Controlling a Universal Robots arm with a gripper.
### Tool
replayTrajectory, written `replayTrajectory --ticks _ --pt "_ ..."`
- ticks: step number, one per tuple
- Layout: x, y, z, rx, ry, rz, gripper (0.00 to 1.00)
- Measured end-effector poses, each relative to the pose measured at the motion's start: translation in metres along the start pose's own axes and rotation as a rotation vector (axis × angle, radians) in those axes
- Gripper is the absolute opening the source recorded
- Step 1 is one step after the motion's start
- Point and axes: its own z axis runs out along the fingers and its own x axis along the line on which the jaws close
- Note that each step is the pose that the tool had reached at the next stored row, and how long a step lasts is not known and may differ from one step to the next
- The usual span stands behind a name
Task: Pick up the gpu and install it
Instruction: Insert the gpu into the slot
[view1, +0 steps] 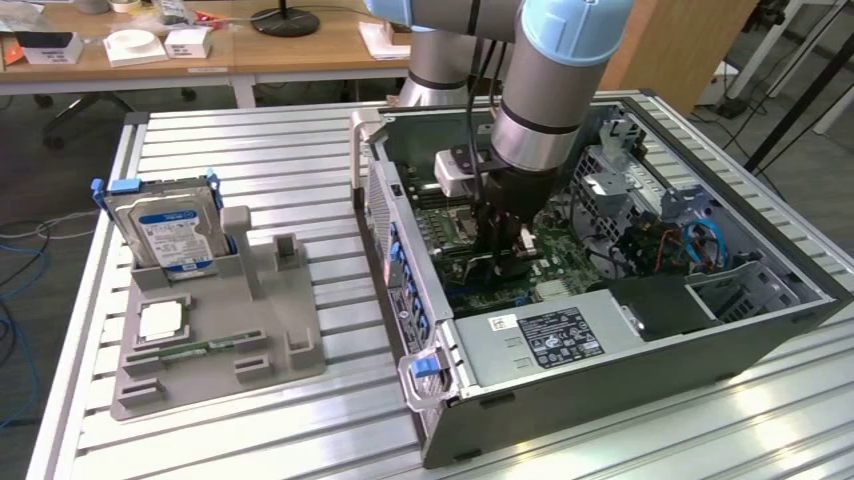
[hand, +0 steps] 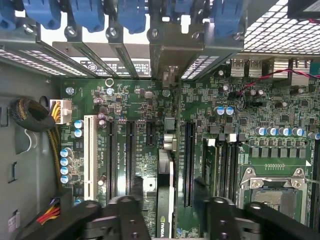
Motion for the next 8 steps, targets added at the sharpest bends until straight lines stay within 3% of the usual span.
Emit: replayTrajectory --ticks 1,8 --pt "0.0000 0.0000 0.0000 0.0000 0.0000 0.000 0.57" --pt "0.0000 0.0000 -0.0035 -0.0001 0.0001 0.000 0.57"
